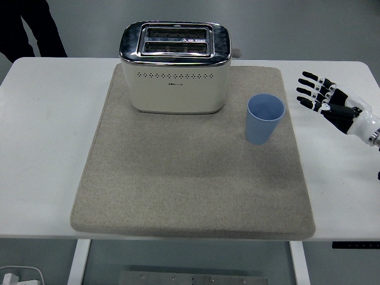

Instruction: Put the water cup in front of the bread machine

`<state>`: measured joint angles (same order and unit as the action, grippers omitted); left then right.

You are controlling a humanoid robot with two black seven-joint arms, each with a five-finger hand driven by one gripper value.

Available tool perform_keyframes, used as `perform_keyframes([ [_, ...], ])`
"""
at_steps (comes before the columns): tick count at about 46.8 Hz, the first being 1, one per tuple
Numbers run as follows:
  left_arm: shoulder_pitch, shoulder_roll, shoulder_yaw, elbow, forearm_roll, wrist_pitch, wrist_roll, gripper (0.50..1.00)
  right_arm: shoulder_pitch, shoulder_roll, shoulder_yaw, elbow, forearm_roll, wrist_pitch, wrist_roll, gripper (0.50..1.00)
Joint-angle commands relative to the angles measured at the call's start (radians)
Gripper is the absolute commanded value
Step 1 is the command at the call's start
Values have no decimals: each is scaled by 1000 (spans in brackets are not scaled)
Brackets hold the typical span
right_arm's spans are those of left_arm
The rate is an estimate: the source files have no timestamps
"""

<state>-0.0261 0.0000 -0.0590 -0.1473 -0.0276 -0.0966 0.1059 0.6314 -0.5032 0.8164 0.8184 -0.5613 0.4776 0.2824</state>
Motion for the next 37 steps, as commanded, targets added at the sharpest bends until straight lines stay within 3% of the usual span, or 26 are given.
perform_keyframes([
  [1,0,0,1,0,0,0,0,1000,-22,-14,9,24,0,1,0,938],
  [37,0,0,-1,0,0,0,0,1000,-142,-37,59,99,-62,-1,1,938],
])
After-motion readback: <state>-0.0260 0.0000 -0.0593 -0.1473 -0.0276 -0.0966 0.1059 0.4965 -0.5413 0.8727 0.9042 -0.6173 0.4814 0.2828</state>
